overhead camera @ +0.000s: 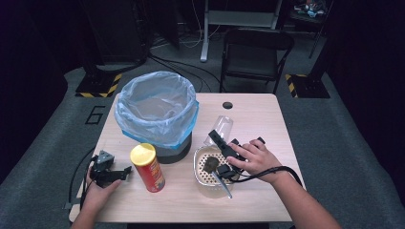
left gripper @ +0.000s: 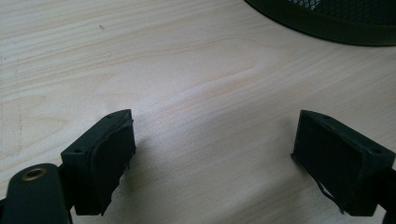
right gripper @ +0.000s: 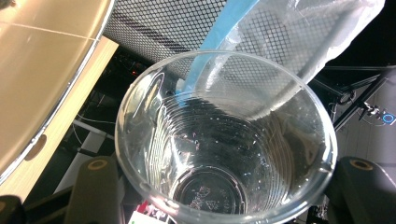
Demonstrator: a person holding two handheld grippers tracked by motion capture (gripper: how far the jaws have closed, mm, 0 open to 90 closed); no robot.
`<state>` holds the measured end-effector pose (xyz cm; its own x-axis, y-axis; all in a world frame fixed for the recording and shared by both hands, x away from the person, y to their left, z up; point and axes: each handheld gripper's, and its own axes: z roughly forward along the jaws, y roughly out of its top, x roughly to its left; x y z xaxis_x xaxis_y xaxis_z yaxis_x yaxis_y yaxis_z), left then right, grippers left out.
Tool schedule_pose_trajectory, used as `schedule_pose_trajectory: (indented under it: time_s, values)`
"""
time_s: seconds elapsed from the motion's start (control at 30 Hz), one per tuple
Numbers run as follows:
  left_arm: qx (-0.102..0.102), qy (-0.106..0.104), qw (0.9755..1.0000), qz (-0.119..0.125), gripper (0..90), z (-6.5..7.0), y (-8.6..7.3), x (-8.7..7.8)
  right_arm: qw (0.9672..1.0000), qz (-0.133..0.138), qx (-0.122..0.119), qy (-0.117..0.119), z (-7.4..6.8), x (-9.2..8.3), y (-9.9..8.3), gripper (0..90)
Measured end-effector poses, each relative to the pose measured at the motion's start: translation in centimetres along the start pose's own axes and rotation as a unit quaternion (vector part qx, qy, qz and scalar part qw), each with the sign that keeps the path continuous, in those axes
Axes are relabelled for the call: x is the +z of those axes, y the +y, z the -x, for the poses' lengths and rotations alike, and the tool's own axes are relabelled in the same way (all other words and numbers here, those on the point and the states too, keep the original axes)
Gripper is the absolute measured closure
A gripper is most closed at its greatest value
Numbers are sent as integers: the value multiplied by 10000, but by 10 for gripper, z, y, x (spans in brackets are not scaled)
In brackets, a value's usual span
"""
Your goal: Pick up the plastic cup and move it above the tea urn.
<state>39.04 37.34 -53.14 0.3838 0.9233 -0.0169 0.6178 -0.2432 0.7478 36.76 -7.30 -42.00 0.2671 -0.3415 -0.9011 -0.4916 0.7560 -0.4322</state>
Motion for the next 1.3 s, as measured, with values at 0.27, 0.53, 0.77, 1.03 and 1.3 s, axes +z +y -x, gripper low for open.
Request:
schedule_pose_trajectory:
  time_s: [0.27,0.53,0.77,1.03,1.3]
  values:
    - [6,5,10000,10,127,0,0,0,10000,57,-69,15,2,0,0,358]
    - [5,5,10000,10,127,0,0,0,9999,57,128,38,3,-2,0,356]
    - [7,6,10000,14,127,0,0,0,9968,-34,802,-21,2,-4,-1,352]
    - [15,4,10000,5,127,0,0,0,9792,-297,1996,-198,5,-6,-2,354]
    - [-6,-1,10000,6,127,0,0,0,8971,-318,4405,-58,23,-7,-15,352]
